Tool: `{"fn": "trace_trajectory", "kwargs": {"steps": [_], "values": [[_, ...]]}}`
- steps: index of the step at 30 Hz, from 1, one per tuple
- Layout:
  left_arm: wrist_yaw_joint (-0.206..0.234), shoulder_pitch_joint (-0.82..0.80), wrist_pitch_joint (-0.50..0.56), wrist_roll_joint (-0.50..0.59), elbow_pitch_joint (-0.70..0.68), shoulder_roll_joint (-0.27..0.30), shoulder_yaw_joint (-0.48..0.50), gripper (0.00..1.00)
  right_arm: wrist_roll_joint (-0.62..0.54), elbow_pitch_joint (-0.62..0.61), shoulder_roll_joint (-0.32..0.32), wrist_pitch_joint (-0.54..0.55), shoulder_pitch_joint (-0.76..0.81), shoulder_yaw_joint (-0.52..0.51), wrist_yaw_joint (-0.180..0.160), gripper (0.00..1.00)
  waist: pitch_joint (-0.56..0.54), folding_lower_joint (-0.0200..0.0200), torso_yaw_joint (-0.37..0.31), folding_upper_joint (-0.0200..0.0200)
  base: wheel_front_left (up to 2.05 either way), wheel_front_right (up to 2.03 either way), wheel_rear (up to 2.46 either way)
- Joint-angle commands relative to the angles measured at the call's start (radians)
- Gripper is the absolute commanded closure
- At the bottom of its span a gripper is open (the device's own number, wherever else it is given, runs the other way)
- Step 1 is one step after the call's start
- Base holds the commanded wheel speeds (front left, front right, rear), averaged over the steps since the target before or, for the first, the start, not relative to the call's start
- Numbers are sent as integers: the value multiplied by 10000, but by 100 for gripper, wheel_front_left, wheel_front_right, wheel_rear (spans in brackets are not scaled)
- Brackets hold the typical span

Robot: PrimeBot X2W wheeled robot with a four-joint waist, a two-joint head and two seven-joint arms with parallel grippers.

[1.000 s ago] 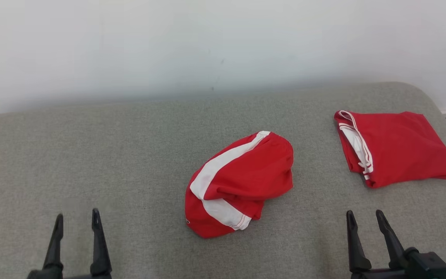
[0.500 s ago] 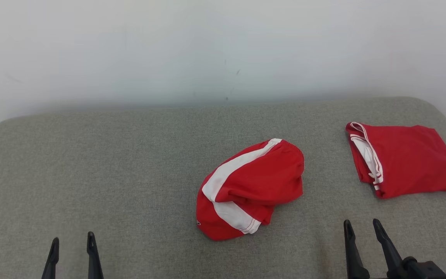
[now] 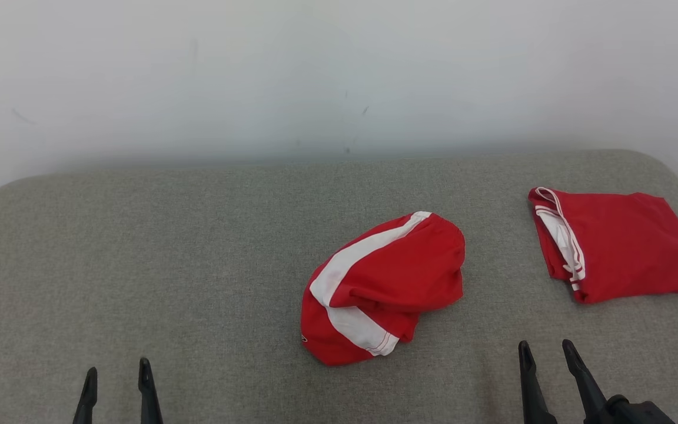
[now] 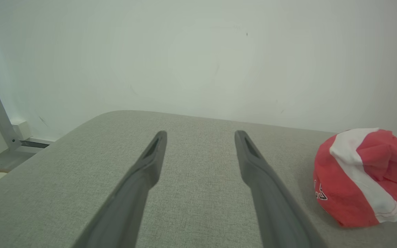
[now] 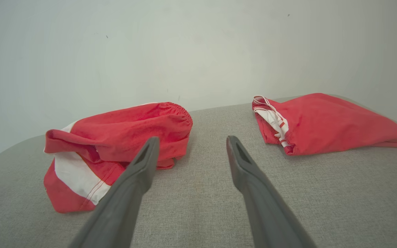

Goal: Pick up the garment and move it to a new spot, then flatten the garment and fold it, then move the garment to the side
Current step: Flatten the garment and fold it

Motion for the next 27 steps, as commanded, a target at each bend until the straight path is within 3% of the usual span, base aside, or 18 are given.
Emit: {"fn": "trace_trajectory", "kwargs": {"steps": [1,27], "values": [[61,207,-34,-13,-72,-9,-48,0,94,1,1,2,112,24,-22,0,-9,1,7,0,0,0,0],[265,166,-34,210,-157,-10,-237,0,74,36,1,2,71,-13,-21,0,29,1,20,0,0,0,0]]}}
